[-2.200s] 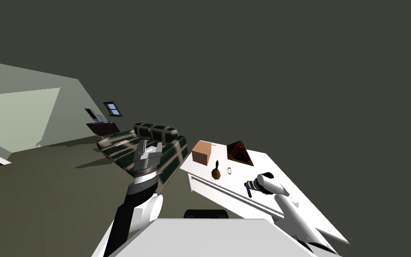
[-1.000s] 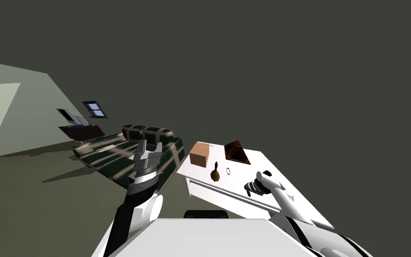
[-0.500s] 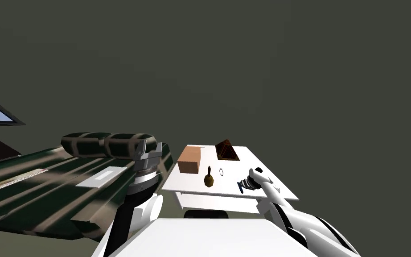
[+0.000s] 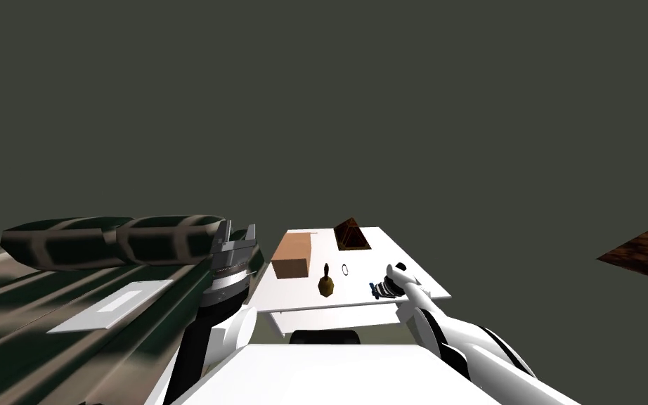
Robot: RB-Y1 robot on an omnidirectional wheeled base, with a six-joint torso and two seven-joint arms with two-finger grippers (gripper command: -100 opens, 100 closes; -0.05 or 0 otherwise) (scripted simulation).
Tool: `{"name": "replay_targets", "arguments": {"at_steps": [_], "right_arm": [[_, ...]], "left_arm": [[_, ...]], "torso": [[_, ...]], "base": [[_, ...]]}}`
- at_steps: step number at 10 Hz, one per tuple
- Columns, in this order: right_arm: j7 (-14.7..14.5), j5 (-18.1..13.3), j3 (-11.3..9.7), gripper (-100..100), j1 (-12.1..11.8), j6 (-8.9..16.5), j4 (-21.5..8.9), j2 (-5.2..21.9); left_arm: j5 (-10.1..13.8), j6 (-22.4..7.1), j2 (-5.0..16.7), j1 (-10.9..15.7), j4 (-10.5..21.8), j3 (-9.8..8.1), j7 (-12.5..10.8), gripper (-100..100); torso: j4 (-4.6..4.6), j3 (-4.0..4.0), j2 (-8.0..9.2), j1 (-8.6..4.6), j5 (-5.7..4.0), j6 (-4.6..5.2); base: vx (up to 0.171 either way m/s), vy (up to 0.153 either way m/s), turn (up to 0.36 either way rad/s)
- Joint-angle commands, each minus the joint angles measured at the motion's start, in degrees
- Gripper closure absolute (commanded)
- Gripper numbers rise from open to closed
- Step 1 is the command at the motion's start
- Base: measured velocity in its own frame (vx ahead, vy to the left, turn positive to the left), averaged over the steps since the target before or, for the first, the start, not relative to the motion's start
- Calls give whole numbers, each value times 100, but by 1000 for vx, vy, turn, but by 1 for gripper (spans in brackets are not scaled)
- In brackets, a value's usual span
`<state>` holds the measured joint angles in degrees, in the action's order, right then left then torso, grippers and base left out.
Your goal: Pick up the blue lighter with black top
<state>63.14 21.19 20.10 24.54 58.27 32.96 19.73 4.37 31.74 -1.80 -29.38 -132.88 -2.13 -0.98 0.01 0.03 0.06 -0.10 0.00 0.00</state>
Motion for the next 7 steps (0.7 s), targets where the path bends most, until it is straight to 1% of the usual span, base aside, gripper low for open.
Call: {"name": "replay_targets", "arguments": {"at_steps": [1,2,4,7], "right_arm": [[-286,-238,76,-100,286,-234,-286,-159],[-391,-238,76,-100,421,-234,-429,-159],[-439,-238,76,-100,421,-234,-622,-159],[-439,-238,76,-100,421,-234,-622,-159]], "left_arm": [[0,0,0,0,0,0,0,0],[0,0,0,0,0,0,0,0],[0,0,0,0,0,0,0,0],[0,0,0,0,0,0,0,0]], "torso": [[0,0,0,0,0,0],[0,1,2,8,0,-1],[-1,-1,-2,-1,0,0],[-6,-4,-1,-7,-5,4]], "base": [[-21,31,-88],[-15,22,-62],[-10,14,-40],[-7,10,-29]]}}
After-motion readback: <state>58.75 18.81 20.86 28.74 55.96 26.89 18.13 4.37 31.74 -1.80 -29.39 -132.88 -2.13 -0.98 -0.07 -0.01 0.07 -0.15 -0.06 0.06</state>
